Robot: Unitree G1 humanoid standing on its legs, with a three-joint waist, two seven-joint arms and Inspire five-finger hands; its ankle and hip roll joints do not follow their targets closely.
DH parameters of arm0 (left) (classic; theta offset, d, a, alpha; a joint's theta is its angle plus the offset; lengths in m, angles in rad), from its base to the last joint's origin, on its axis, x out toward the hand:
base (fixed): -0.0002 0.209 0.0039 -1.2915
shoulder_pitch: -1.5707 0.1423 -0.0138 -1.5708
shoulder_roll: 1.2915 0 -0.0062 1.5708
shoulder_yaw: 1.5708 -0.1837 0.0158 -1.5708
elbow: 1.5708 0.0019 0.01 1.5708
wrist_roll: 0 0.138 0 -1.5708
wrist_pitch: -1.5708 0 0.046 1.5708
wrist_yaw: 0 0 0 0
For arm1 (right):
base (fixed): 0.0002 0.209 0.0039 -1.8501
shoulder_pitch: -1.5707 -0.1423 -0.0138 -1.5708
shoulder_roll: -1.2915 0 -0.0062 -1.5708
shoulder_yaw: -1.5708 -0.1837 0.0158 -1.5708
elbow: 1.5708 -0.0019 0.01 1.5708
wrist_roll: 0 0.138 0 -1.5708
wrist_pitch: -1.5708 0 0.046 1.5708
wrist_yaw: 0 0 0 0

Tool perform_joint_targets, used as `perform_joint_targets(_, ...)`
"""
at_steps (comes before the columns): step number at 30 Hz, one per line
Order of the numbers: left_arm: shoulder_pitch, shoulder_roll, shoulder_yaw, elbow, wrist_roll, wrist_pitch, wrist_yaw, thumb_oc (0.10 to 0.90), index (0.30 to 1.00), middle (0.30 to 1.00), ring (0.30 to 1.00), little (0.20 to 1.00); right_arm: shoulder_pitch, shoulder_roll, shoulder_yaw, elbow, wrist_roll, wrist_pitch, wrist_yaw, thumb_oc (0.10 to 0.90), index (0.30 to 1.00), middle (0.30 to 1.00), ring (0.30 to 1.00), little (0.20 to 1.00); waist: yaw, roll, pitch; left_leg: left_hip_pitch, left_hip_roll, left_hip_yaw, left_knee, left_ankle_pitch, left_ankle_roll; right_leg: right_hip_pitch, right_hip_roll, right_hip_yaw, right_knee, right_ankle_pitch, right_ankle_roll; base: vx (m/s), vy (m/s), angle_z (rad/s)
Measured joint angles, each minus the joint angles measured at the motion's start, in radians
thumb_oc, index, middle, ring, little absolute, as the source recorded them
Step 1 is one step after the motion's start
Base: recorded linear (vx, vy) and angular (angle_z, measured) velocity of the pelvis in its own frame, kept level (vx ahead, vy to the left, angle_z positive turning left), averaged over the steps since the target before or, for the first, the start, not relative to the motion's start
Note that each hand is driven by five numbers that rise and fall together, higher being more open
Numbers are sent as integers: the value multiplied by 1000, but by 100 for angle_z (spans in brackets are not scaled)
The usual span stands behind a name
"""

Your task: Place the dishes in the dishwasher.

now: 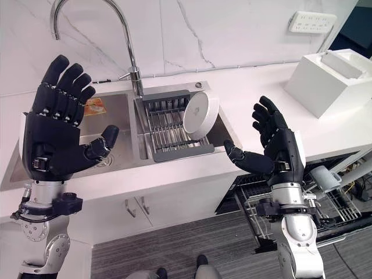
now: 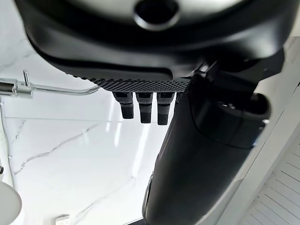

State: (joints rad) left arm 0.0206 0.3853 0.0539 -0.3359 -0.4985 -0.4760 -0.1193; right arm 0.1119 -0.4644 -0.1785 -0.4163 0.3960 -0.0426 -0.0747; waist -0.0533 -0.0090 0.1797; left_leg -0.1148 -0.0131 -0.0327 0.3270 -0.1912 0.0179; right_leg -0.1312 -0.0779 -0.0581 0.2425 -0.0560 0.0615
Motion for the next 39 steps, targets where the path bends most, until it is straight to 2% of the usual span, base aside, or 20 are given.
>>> perform_joint_targets(1,-1,0,-14,-1,1,2,0,800,900,900,900,900,-3,-14,-5,1,6,4,-6,800,900,900,900,900,0,-3,0,5,14,-16,-21,14,-16,0,13,-19,5,-9,-18,56,-224,36)
perform_joint_targets(2,-1,0,-18,-7,1,6,0,800,900,900,900,900,-7,-11,-3,1,24,4,-18,800,900,900,900,900,-1,-3,0,5,21,-24,-23,14,-16,0,19,-29,11,-15,-27,52,-150,28)
perform_joint_targets(6,0,0,-22,-23,2,11,0,800,900,900,900,900,-18,20,-2,1,59,10,-39,800,900,900,900,900,1,-2,0,30,30,-30,-43,19,-25,-1,29,-32,52,-45,-43,23,-84,4)
perform_joint_targets(8,0,0,-21,-28,-1,11,-1,800,900,900,900,900,-27,18,0,2,59,22,-37,800,900,900,900,900,1,-1,-1,33,30,-32,-52,26,-34,-3,31,-33,56,-48,-43,13,-60,2)
perform_joint_targets(11,-1,0,-23,-26,-7,15,-1,800,900,900,900,900,-120,9,38,75,64,44,-18,800,900,900,900,900,13,-1,-1,33,29,-35,-52,29,-38,-4,26,-36,61,-48,-44,19,-45,4)
perform_joint_targets(14,-2,0,-23,-25,-9,15,-2,800,900,900,900,900,-134,-13,47,144,120,78,-6,800,900,900,900,900,35,-1,-1,30,24,-46,-52,33,-36,-2,17,-51,63,-48,-44,7,-9,14)
perform_joint_targets(17,-10,2,-25,-21,-9,15,-9,800,900,900,900,900,-156,-14,48,217,176,121,9,800,900,900,900,900,37,-1,-1,27,19,-47,-51,36,-35,5,1,-72,63,-48,-44,4,-2,17)
perform_joint_targets(20,-60,35,-64,12,-9,13,-14,800,900,900,900,900,-163,-16,47,287,222,136,-1,800,900,900,900,900,30,-3,-2,24,41,18,-51,35,-27,21,-16,-98,59,-50,-41,19,3,32)
perform_joint_targets(24,-88,36,-87,15,-10,13,-16,800,900,900,900,900,-215,-22,46,364,286,179,-23,800,900,900,900,900,34,-9,-6,17,26,16,-45,46,-24,21,-32,-101,58,-49,-36,34,13,8)
perform_joint_targets(31,-94,61,-93,42,-9,13,-1,800,900,900,900,900,-281,-70,45,447,293,179,-54,800,900,900,900,900,36,-11,-6,21,25,8,-35,45,-24,33,-34,-112,56,-48,-34,4,6,3)
perform_joint_targets(36,-96,69,-100,54,-10,13,0,800,900,900,900,900,-289,-95,45,524,295,179,-72,800,900,900,900,900,56,-15,-11,25,26,7,-36,45,-23,37,-33,-114,56,-49,-33,0,2,1)
perform_joint_targets(39,-96,69,-105,54,-10,13,0,800,900,900,900,900,-292,-95,46,541,344,180,-66,800,900,900,900,900,60,-16,-11,24,25,5,-36,46,-23,37,-33,-114,57,-49,-33,0,0,0)
